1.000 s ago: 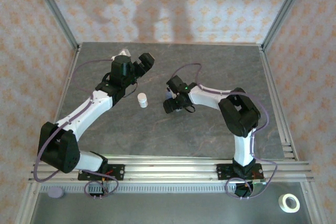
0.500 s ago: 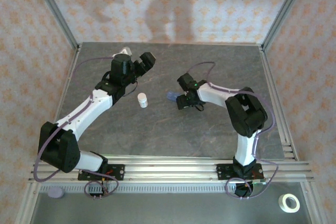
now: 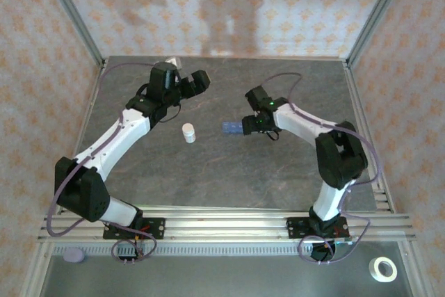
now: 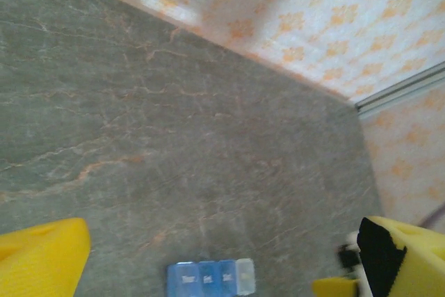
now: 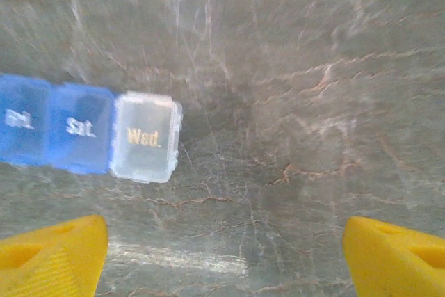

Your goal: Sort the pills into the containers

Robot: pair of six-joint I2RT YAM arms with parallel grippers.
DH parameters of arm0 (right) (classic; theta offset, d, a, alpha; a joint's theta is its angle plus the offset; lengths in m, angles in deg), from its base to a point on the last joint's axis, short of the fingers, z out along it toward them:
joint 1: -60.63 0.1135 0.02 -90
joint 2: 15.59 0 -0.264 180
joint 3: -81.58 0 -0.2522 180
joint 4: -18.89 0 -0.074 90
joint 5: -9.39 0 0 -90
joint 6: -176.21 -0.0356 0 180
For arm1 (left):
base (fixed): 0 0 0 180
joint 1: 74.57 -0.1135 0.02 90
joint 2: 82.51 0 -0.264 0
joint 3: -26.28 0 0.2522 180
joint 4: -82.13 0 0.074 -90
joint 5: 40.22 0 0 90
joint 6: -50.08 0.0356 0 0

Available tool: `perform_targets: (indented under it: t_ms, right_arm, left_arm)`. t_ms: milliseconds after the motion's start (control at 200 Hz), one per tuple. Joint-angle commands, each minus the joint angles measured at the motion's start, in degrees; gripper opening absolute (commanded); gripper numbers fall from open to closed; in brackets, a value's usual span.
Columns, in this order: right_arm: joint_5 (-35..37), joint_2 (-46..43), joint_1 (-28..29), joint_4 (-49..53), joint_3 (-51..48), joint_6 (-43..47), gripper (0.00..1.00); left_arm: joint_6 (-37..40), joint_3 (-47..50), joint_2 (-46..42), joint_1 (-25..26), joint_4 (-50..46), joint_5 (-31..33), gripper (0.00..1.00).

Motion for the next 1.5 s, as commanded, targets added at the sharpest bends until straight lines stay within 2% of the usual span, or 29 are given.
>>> perform_targets:
  t_ms: [0, 155, 245, 941, 1497]
  right_arm:
    - [-1.70, -0.84, -1.33, 1.16, 2.08, -3.43, 0.88]
    - [-2.44, 3.56, -1.48, 0.87, 5.73, -5.80, 0.89]
    - [-3.26, 5.40, -1.42, -0.34, 6.81, -7.33, 0.89]
    - [-5.81, 10.02, -1.48, -3.64, 6.50, -11.12, 0.88]
    - [-5.94, 9.92, -1.48, -3.23, 5.99, -11.13, 0.88]
  left_arm:
    - [10.72, -4.40, 1.95, 1.57, -9.35, 3.99, 1.00]
    - [19.75, -9.25, 5.35, 5.62, -16.23, 10.82, 1.00]
    - [22.71, -11.64, 7.96, 7.11, -19.21, 12.34, 1.00]
    - [26.53, -25.16, 22.49, 7.60, -24.70, 5.05, 1.00]
    - [30.70, -23.75, 23.54, 7.70, -27.67, 3.88, 1.00]
